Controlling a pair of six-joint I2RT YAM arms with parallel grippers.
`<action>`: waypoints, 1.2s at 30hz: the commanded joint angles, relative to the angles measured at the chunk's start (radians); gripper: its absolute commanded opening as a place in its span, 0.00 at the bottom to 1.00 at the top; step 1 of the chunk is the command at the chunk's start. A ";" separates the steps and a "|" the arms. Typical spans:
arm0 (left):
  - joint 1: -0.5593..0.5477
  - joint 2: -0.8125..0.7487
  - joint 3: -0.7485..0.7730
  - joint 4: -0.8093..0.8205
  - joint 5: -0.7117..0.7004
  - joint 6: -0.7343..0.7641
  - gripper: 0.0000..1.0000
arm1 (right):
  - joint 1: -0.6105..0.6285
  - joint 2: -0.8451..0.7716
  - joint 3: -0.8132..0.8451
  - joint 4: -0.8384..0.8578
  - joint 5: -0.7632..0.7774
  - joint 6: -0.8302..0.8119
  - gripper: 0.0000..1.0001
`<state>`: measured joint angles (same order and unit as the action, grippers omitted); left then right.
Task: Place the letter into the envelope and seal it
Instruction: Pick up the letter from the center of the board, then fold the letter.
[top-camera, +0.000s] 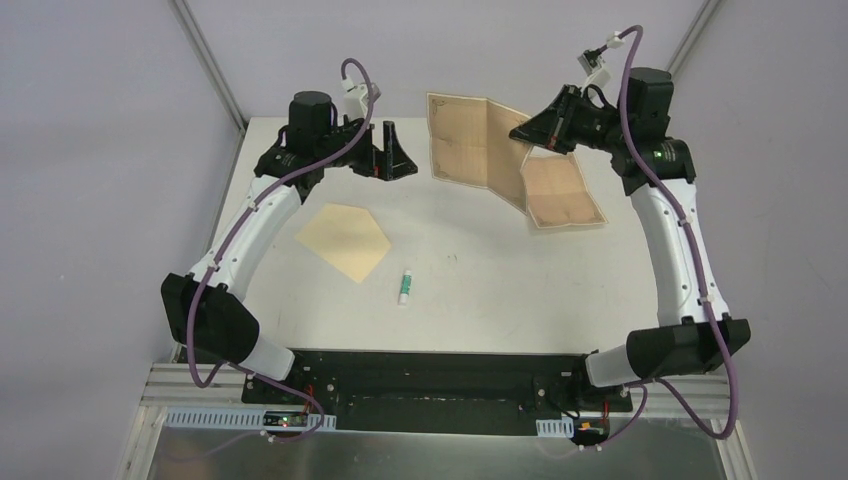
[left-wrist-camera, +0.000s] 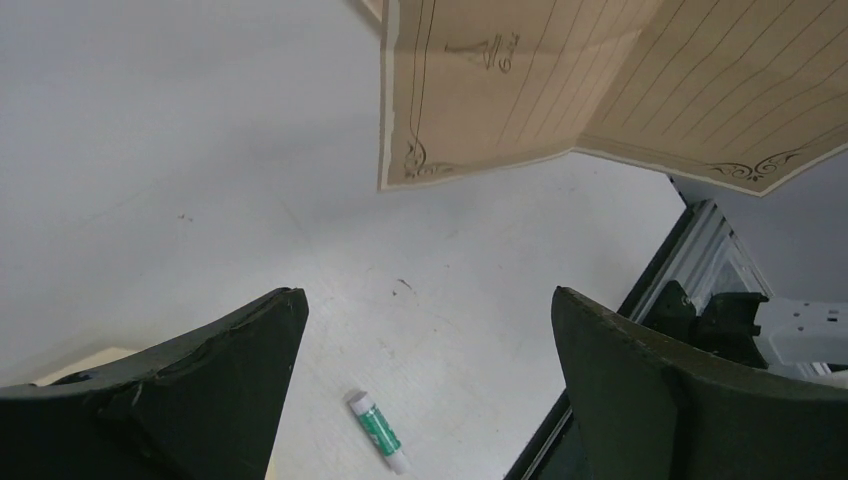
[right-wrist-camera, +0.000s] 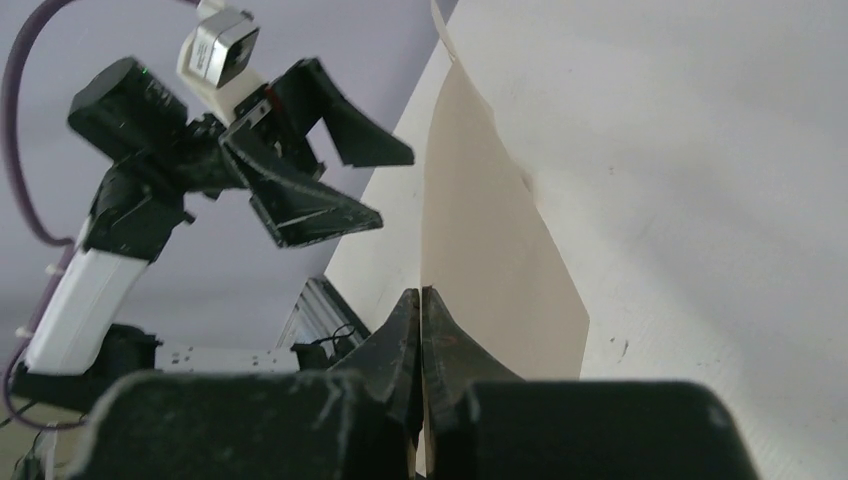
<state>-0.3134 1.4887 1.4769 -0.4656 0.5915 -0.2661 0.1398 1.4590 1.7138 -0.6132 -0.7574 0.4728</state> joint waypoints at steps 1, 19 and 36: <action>0.013 -0.001 0.082 0.141 0.178 0.078 0.97 | 0.011 -0.096 0.068 -0.060 -0.128 0.004 0.00; 0.017 -0.040 0.133 0.486 0.500 -0.135 0.91 | 0.012 -0.156 0.164 -0.058 -0.250 0.105 0.00; -0.034 -0.008 0.103 0.606 0.480 -0.276 0.37 | 0.014 -0.121 0.168 -0.098 -0.180 0.071 0.00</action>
<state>-0.3290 1.4792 1.5768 0.0715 1.0782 -0.5106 0.1482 1.3365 1.8404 -0.6945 -0.9730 0.5713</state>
